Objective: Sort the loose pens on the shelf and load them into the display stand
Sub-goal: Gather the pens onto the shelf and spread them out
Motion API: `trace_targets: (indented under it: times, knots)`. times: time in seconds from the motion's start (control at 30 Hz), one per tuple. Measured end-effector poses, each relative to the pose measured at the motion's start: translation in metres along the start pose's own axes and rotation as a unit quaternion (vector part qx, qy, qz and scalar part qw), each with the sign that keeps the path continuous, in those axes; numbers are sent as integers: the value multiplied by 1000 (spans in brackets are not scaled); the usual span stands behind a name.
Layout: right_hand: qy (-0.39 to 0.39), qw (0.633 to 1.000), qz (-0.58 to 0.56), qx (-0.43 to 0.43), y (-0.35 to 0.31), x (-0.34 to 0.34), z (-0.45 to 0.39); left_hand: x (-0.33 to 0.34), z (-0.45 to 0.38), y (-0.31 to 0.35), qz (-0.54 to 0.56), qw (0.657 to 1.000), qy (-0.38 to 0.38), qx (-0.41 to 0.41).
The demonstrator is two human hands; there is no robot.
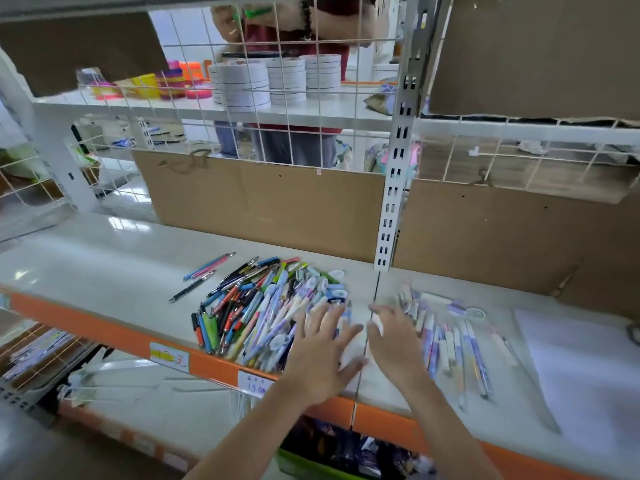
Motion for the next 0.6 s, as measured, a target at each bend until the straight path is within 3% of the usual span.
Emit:
trace_targets:
  times: [0.07, 0.1, 0.23, 0.4, 0.53, 0.6]
  knots:
    - [100, 993, 66, 24, 38, -40, 2, 13, -2, -1, -16, 997, -70, -9]
    - [128, 986, 94, 59, 61, -58, 4, 13, -3, -6, -16, 998, -64, -18]
    - [72, 974, 114, 183, 127, -77, 12, 0, -3, -17, -16, 996, -31, -87]
    - [11, 984, 147, 102, 104, -30, 6, -8, -14, 16, 56, 993, 35, -97]
    - [-28, 999, -17, 39, 53, -4, 3, -3, -26, 59, 192, 978, 72, -44]
    - [19, 998, -54, 31, 56, -23, 2, 8, -33, 70, 189, 980, 50, -44]
Point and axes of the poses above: each hand's wrist, its own z-axis away from the middle knuckle, its own x-axis out of the palm, y = z × x, the point moved 7 cm from there along -z, towards the middle knuckle, and after that the axes turned 4 degrees about z, right-handed, at the moved point
